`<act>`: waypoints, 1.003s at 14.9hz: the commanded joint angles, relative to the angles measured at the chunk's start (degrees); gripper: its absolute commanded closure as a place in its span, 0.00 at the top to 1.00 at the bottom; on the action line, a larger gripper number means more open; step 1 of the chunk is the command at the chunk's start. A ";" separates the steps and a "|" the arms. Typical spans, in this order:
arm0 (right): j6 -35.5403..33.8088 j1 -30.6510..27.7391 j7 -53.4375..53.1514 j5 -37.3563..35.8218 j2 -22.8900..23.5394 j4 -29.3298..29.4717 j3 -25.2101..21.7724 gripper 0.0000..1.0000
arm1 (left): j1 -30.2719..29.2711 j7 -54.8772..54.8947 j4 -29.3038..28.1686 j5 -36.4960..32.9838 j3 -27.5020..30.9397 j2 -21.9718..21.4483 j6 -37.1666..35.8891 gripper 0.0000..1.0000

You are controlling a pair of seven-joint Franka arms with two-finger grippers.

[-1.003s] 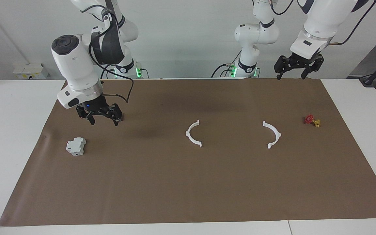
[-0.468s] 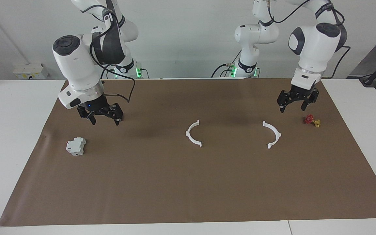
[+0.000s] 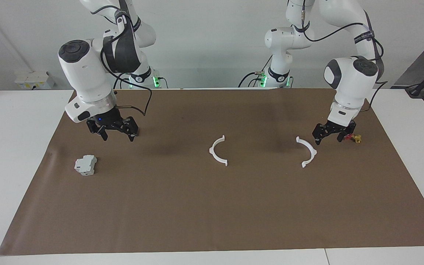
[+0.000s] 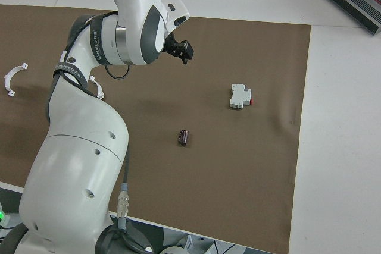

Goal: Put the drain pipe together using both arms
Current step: 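Retract the right gripper while the left gripper reaches the other half-ring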

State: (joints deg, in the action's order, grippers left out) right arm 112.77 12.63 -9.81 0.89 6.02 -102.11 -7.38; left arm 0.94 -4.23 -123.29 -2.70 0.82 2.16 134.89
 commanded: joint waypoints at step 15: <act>-3.85 -2.17 0.14 -0.36 -0.75 0.93 0.35 1.00 | 0.73 -7.81 -7.49 0.67 -0.46 6.02 10.75 1.00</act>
State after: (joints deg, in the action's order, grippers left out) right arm 111.96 11.40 -9.81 0.89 6.02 -102.03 -7.56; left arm 1.17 -11.86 -128.59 -2.68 0.15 10.33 145.75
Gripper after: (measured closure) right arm 0.000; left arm 0.000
